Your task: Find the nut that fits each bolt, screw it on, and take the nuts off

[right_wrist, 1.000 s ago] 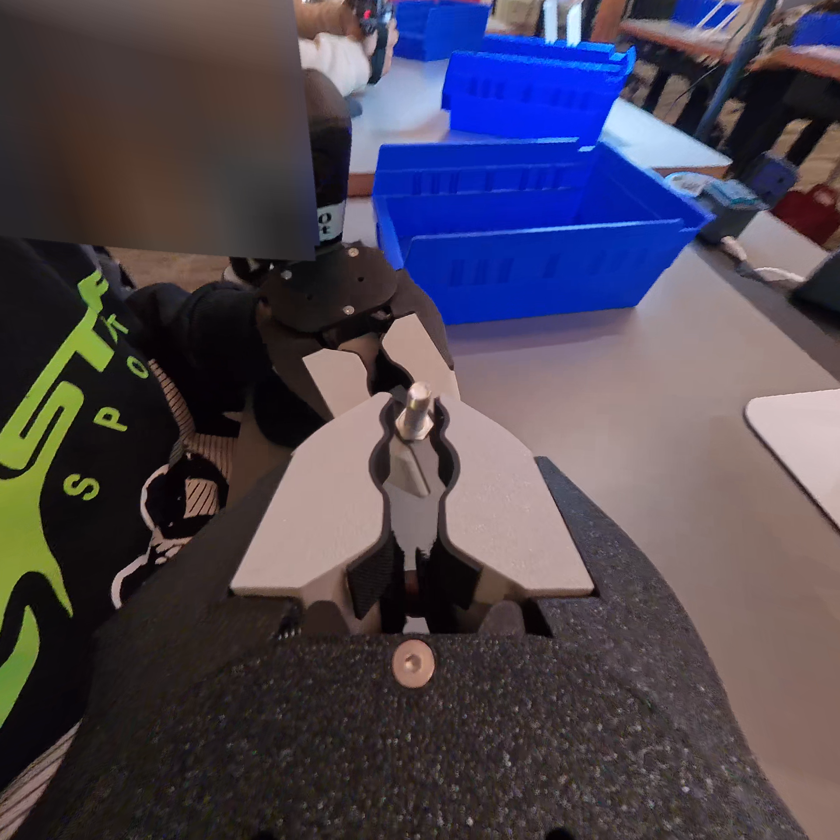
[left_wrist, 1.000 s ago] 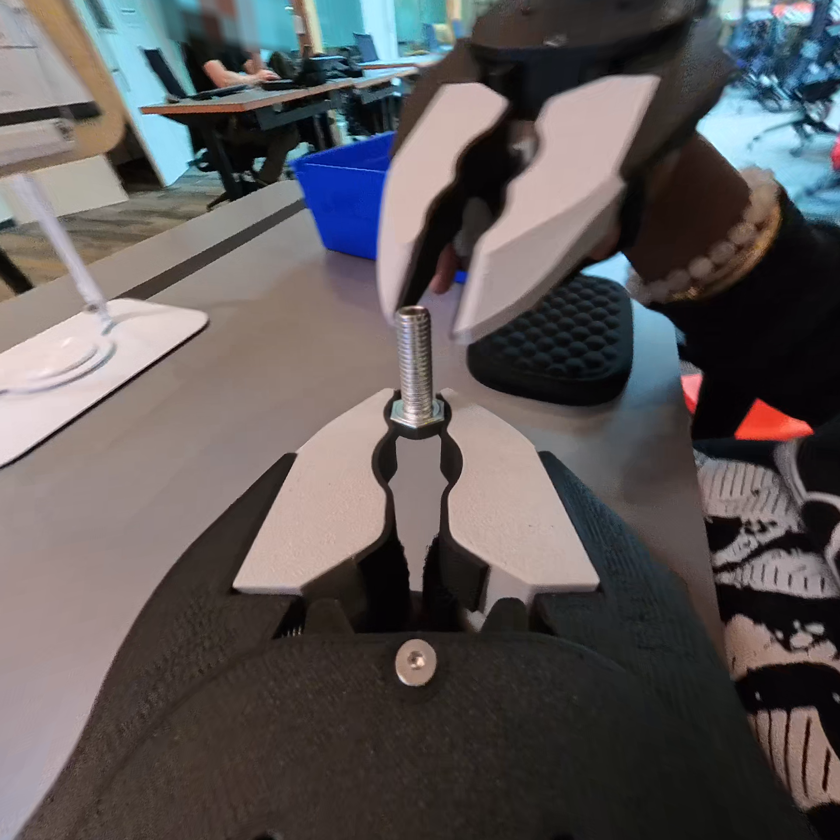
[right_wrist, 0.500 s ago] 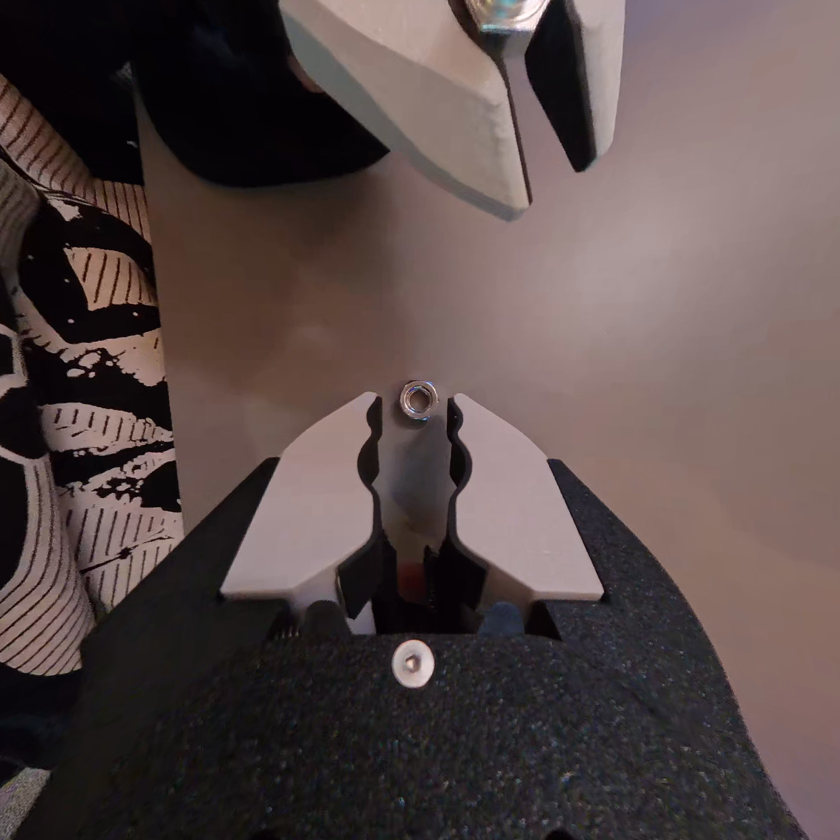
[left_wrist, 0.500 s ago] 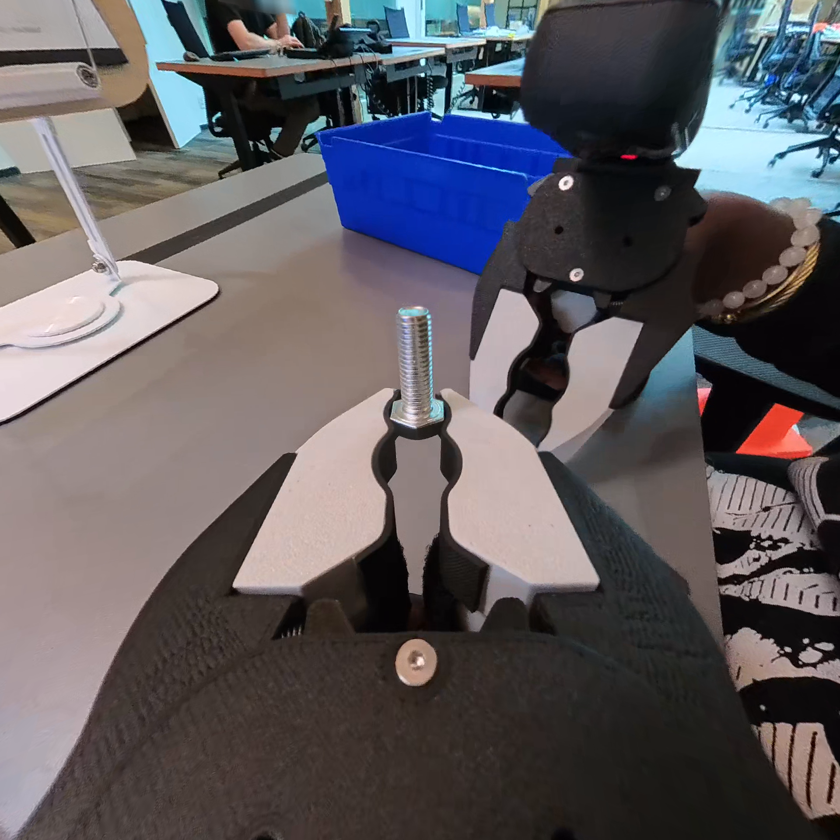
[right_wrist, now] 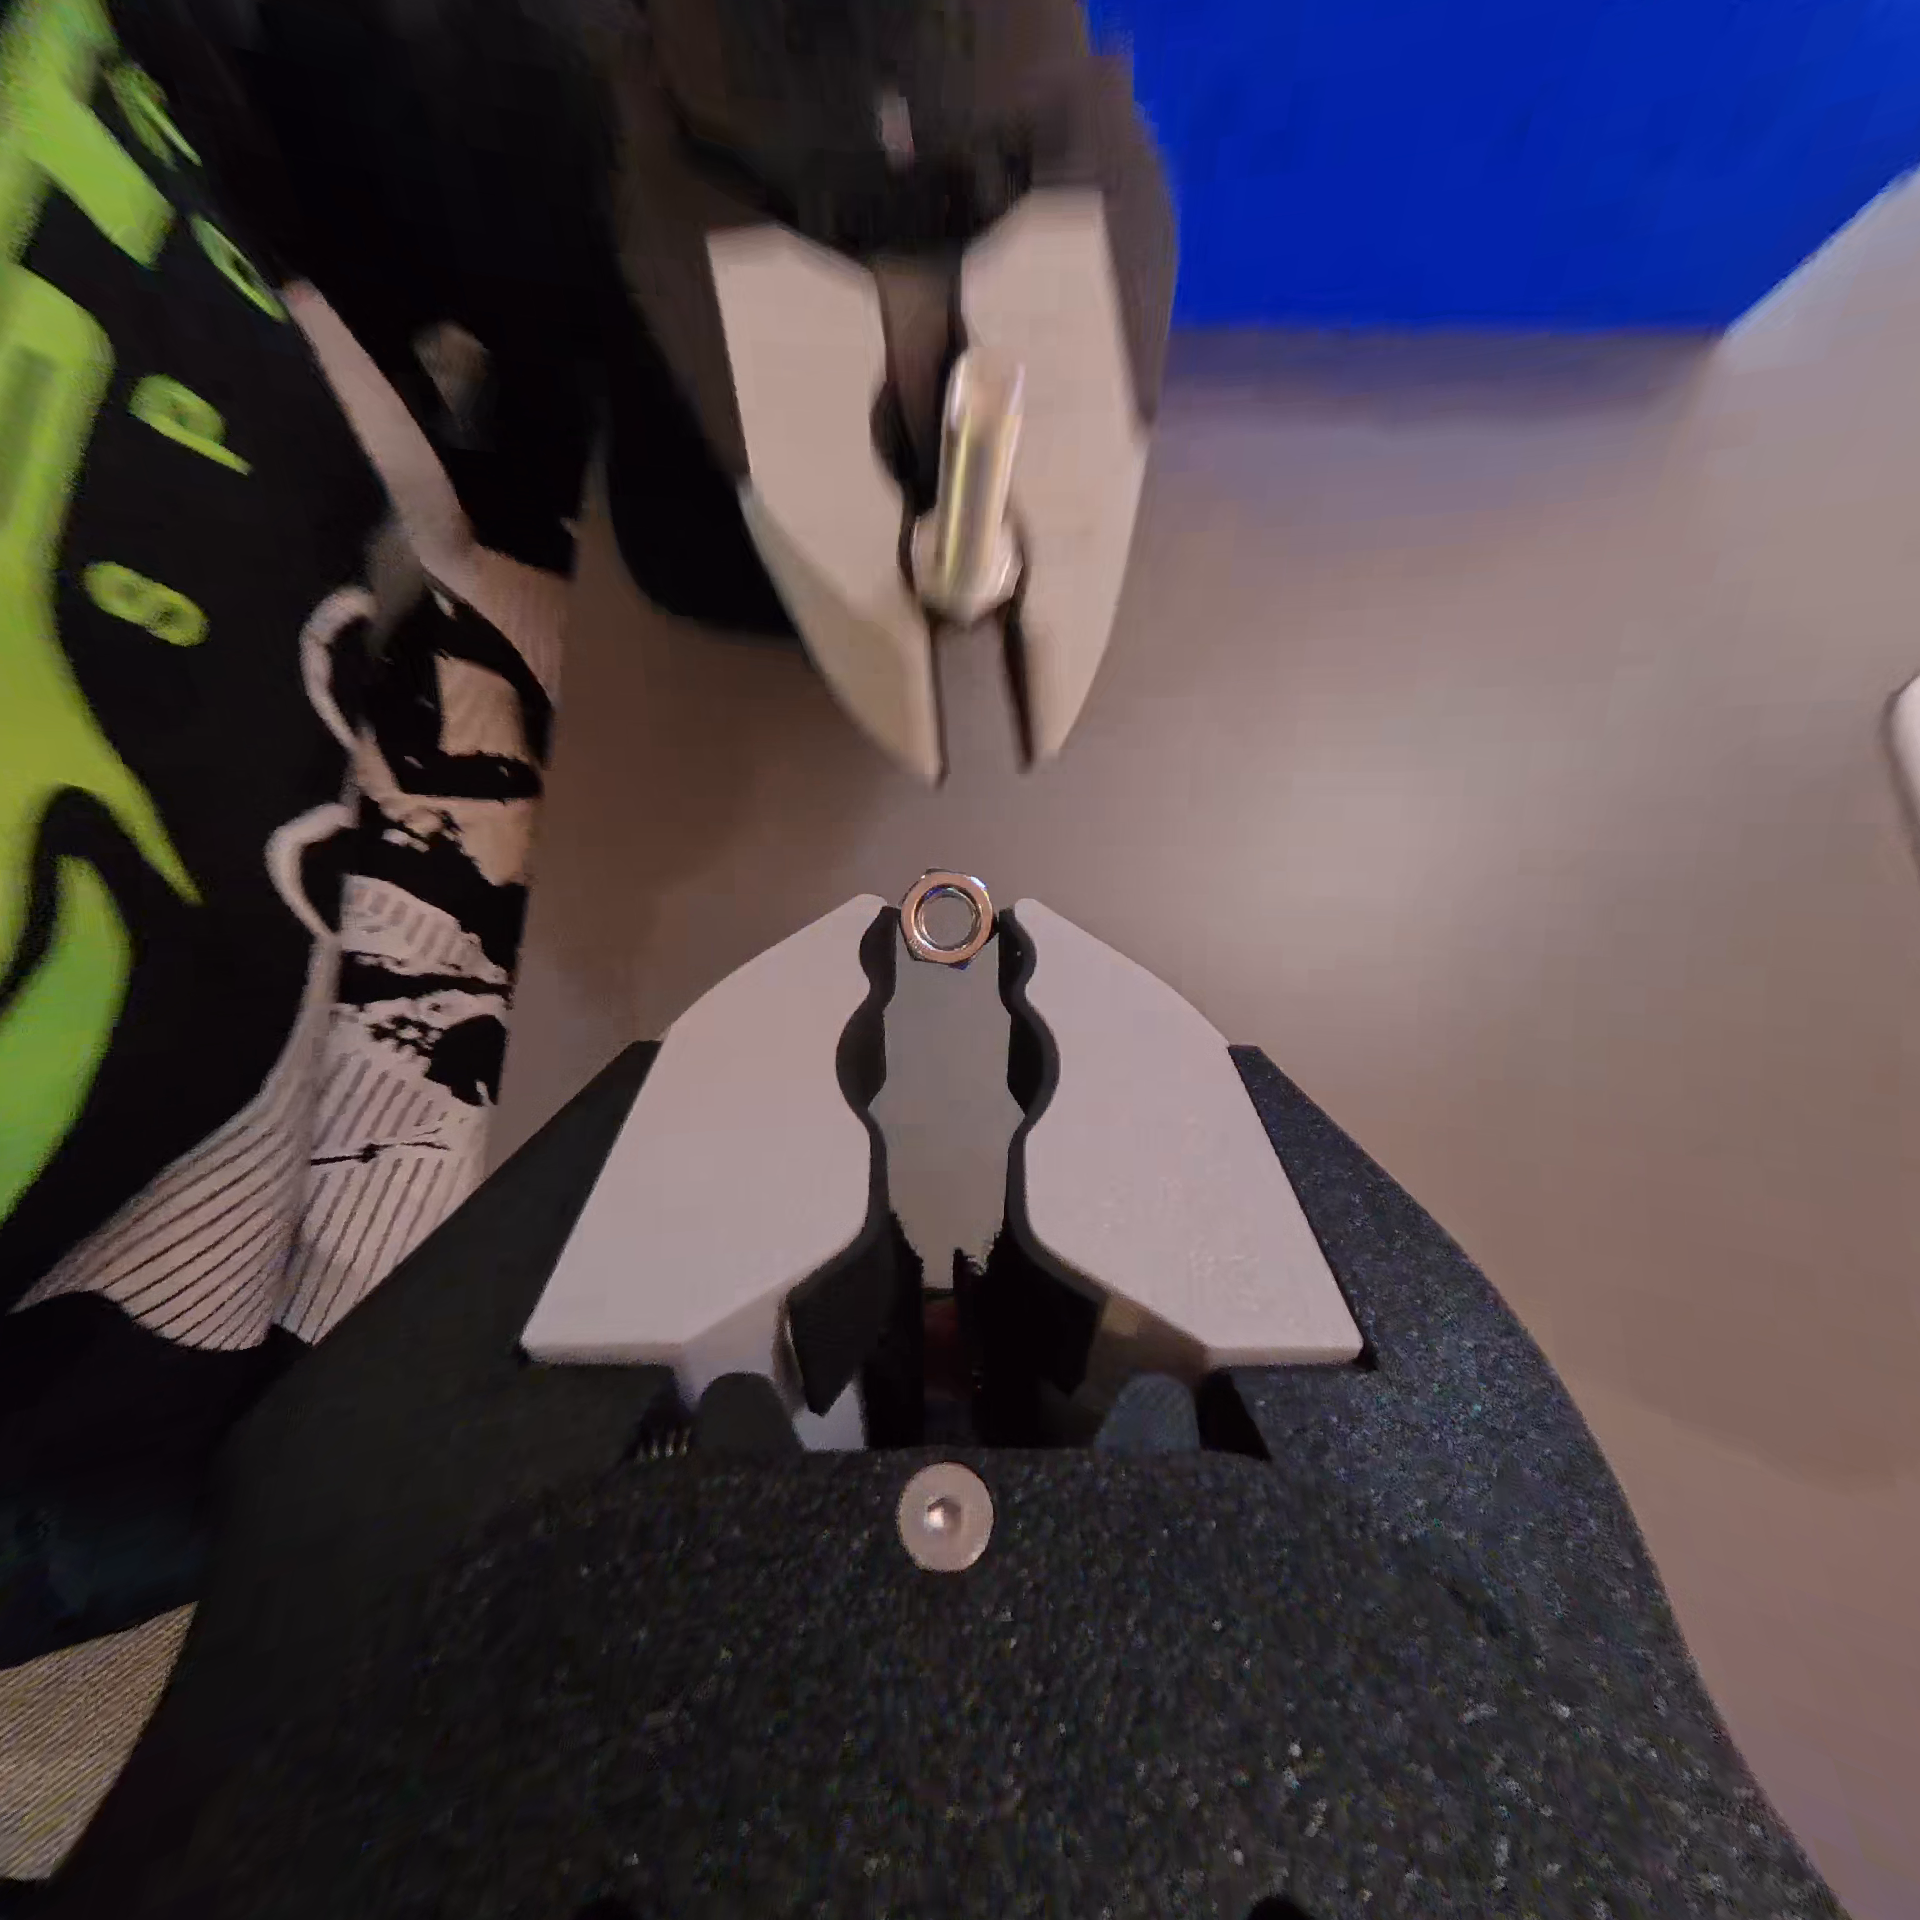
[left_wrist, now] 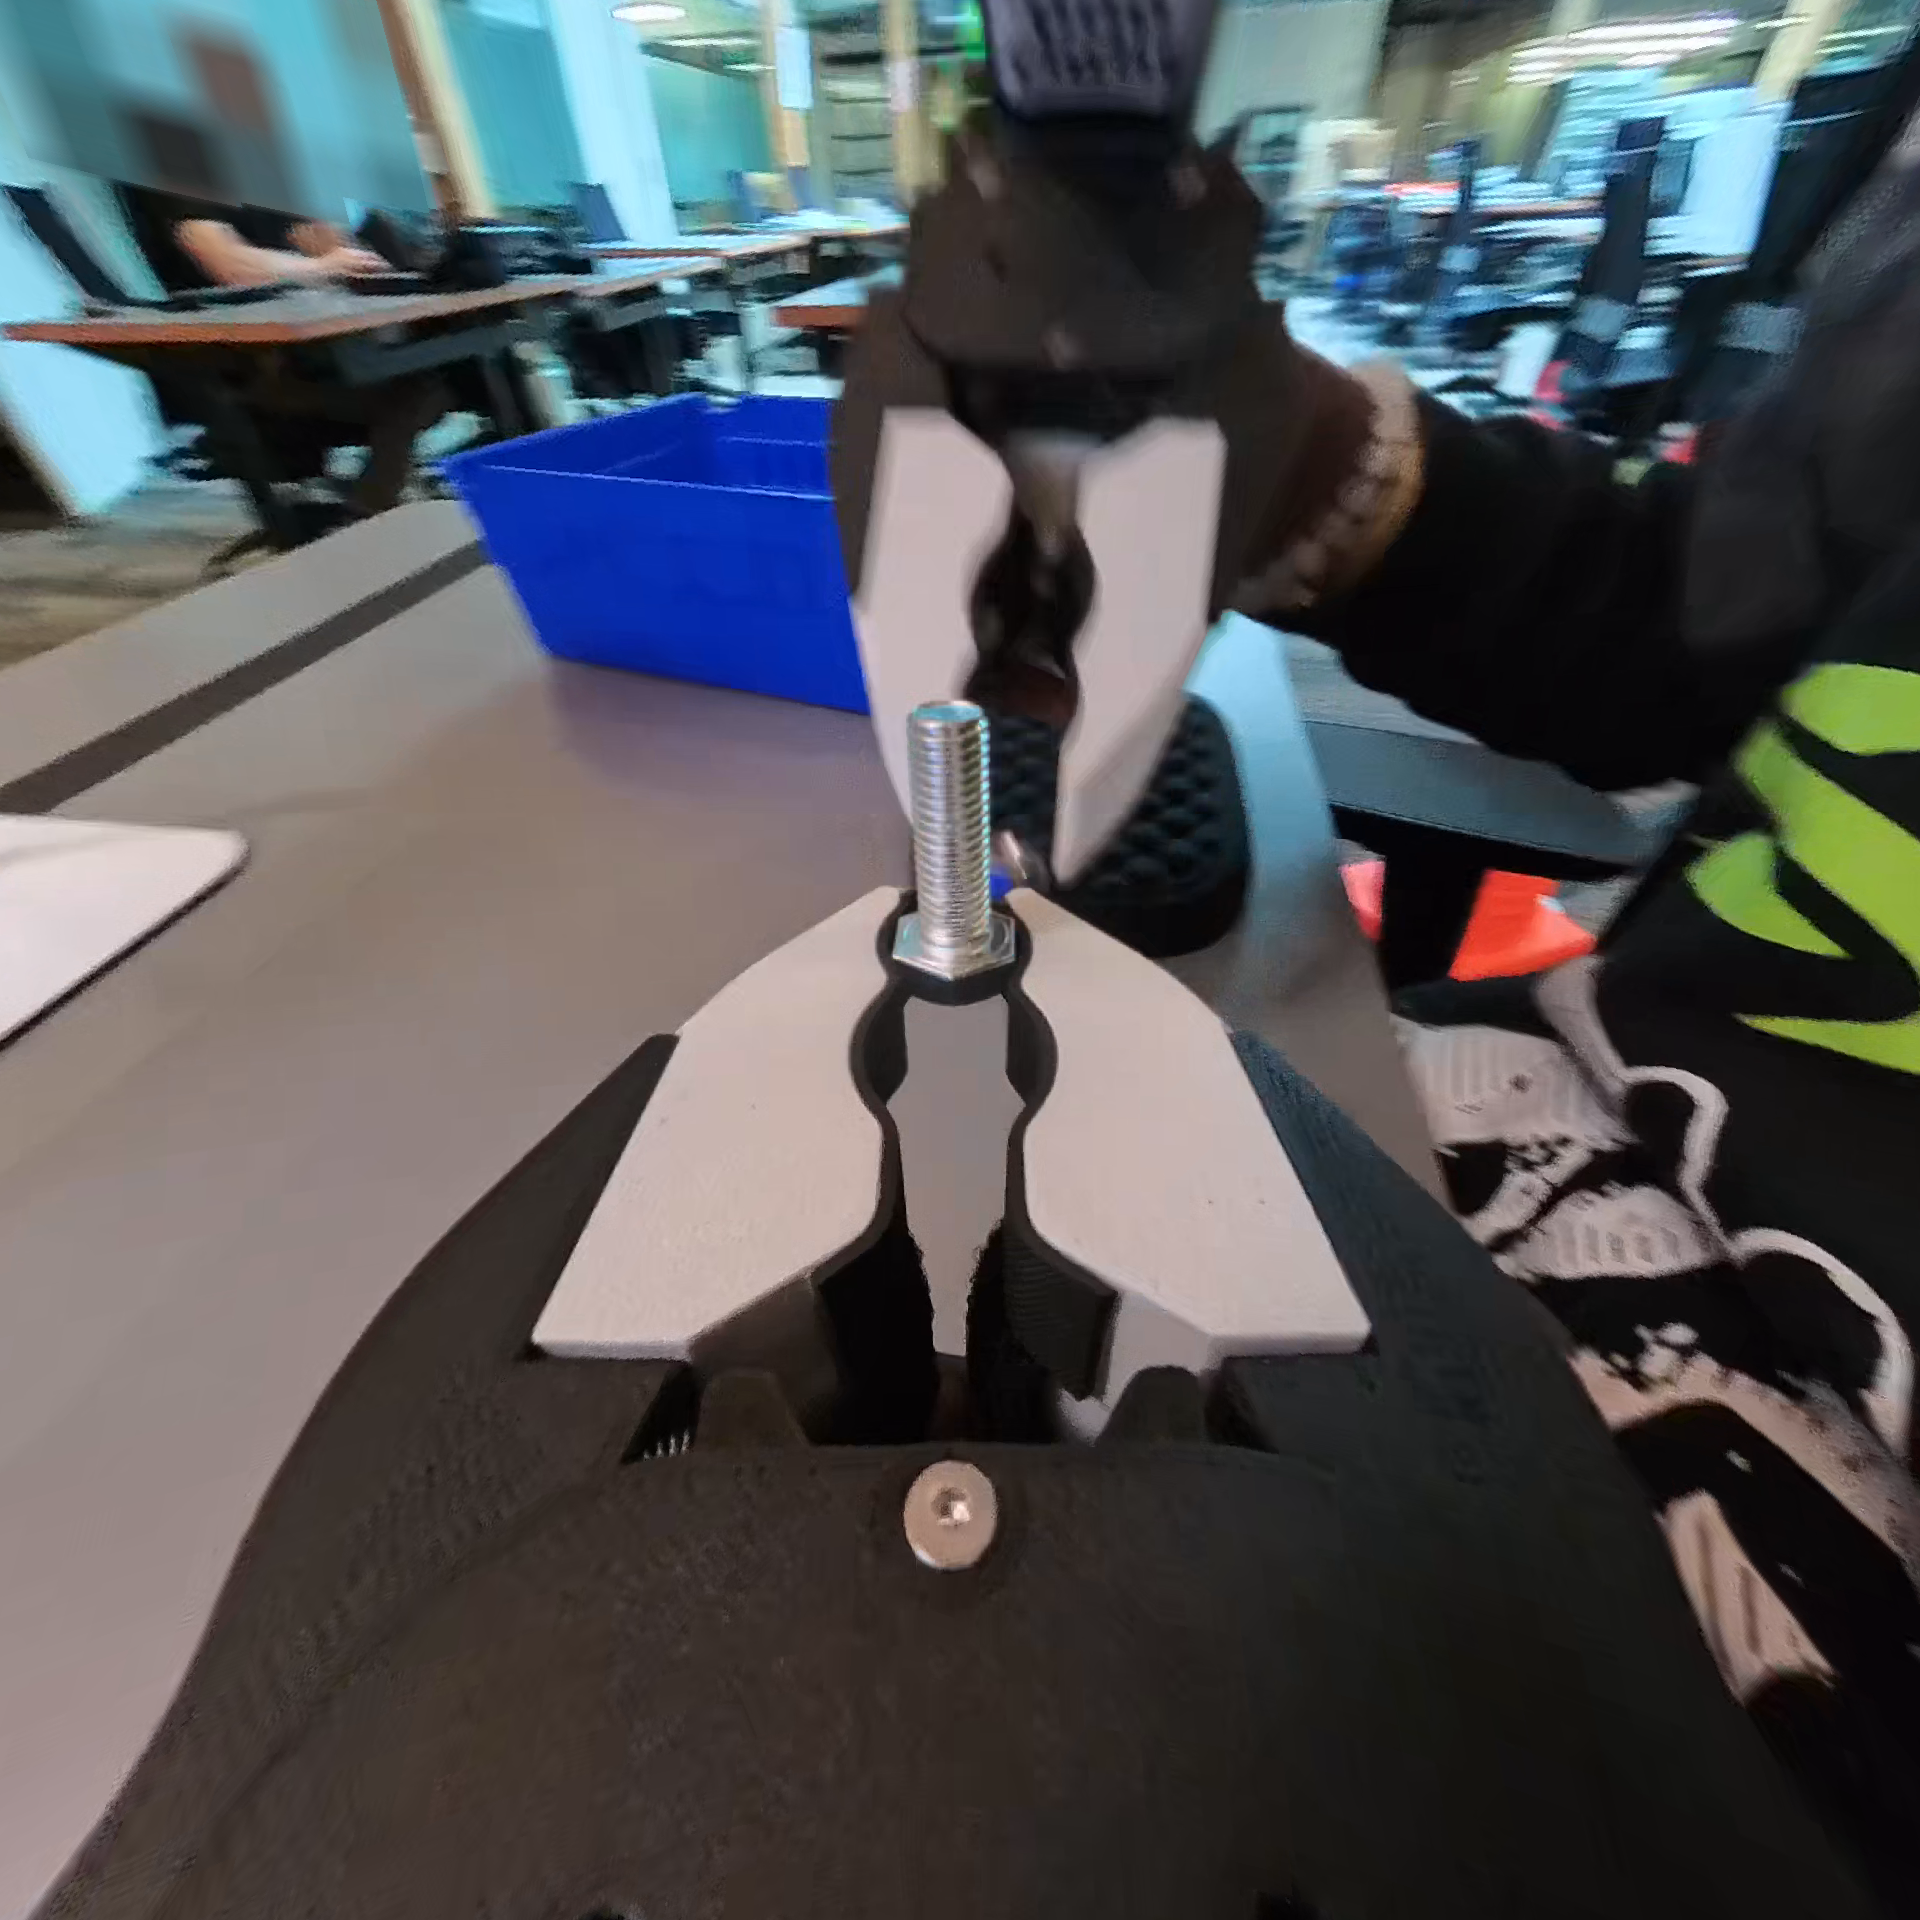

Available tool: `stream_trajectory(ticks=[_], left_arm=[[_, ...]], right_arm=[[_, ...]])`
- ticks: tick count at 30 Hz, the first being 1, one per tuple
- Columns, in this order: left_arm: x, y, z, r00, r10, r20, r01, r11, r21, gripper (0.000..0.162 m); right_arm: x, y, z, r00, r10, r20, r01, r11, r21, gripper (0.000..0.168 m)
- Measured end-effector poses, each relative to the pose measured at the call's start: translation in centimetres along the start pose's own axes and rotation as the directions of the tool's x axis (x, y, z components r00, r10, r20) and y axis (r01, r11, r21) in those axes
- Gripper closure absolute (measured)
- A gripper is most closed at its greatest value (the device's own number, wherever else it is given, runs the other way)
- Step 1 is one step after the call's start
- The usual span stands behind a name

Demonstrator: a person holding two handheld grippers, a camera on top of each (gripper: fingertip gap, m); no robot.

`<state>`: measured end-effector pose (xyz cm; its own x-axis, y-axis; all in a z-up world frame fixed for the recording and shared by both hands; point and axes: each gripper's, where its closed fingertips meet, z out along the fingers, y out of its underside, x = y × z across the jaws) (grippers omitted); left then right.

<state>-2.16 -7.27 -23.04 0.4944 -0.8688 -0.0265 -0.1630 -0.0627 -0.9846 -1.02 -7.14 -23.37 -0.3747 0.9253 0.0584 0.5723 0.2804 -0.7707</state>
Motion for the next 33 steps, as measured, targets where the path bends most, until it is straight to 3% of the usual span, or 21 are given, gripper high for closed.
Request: stream_trajectory(ticks=[4,8,17,33], left_arm=[[2.7,-0.4,0.5,0.977,-0.010,-0.211,0.019,0.999,0.041,0.148],[4.7,-0.2,0.4,0.942,-0.019,-0.336,0.031,0.999,0.032,0.147],[5.2,0.1,0.4,0.931,-0.014,-0.366,0.020,1.000,0.013,0.148],[5.2,0.1,0.4,0.927,-0.014,-0.374,0.021,1.000,0.014,0.148]], right_arm=[[-1.7,-4.7,-2.8,0.985,-0.116,0.129,0.096,0.984,0.153,0.149],[-3.0,-6.4,-2.1,0.939,-0.231,0.256,0.194,0.967,0.163,0.149],[-3.8,-6.3,-0.7,0.837,-0.309,0.452,0.330,0.943,0.032,0.149],[-3.6,-6.1,-0.4,0.784,-0.351,0.512,0.427,0.904,-0.033,0.149]])
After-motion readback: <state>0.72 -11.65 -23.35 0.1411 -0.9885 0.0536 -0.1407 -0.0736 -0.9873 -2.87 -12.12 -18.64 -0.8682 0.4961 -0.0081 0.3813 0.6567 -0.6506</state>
